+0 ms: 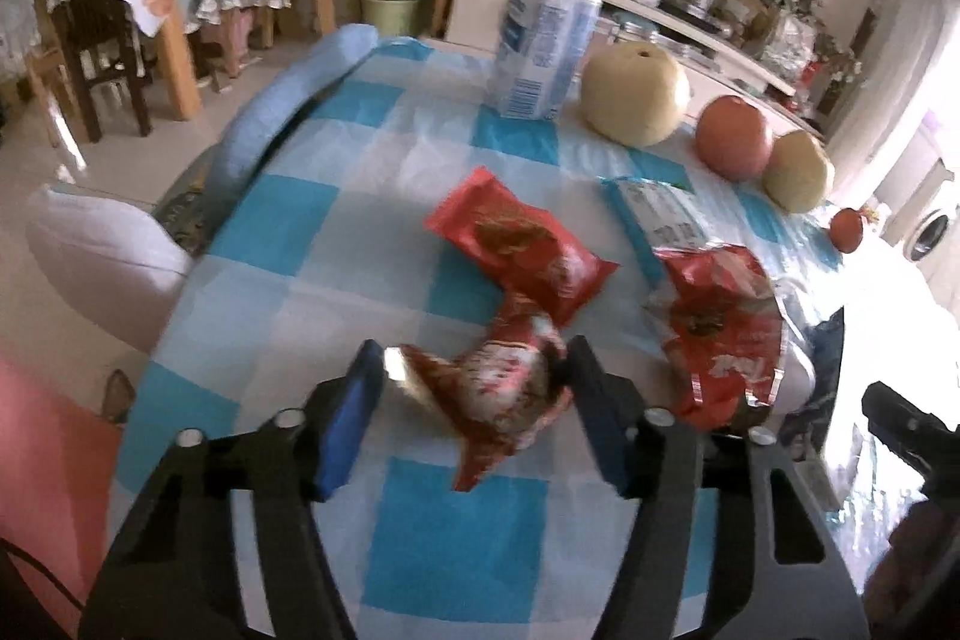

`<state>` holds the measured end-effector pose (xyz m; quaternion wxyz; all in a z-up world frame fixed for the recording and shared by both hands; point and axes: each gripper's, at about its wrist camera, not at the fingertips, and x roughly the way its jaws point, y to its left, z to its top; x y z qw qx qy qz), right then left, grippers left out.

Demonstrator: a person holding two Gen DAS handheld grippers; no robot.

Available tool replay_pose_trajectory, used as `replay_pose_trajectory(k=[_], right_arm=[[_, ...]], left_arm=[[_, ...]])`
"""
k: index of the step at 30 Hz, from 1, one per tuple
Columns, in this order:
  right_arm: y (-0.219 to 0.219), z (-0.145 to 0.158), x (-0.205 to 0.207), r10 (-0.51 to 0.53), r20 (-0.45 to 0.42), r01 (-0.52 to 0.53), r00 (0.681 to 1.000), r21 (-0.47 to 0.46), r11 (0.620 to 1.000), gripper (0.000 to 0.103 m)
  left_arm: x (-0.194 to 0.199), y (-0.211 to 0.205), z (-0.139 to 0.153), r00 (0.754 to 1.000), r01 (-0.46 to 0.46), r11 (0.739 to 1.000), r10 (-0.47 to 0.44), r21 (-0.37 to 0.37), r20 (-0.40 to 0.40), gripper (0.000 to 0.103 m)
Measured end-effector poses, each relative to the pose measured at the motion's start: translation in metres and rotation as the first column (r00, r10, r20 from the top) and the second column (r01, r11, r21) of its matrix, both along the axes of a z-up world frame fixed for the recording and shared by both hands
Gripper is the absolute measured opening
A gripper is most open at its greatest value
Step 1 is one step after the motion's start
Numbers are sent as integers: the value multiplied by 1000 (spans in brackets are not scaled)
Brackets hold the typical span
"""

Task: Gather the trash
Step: 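Grasp the red round candy wrapper with the left tool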

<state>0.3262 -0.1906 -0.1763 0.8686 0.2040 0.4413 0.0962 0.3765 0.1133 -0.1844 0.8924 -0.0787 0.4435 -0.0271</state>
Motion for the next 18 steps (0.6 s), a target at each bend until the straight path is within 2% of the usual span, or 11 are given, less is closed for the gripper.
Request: replay_pose_trajectory(k=[3, 9, 15, 18], right_arm=[[4, 2, 3, 15, 13, -14, 1000, -53, 999, 93], [15, 2, 6, 57, 31, -51, 998, -171, 984, 93], [14, 9, 5, 80, 60, -56, 995, -322, 945, 93], [4, 9, 5, 54, 60, -27, 997, -377, 926, 93]], left_arm=[[0, -12, -1, 999, 42, 999, -42, 20, 1, 58], [-9, -37, -2, 989, 150, 989, -150, 0, -11, 57], [-23, -73, -1, 950, 311, 950, -312, -27, -29, 57], [-25, -75, 1, 940, 339, 940, -341, -32, -37, 57]])
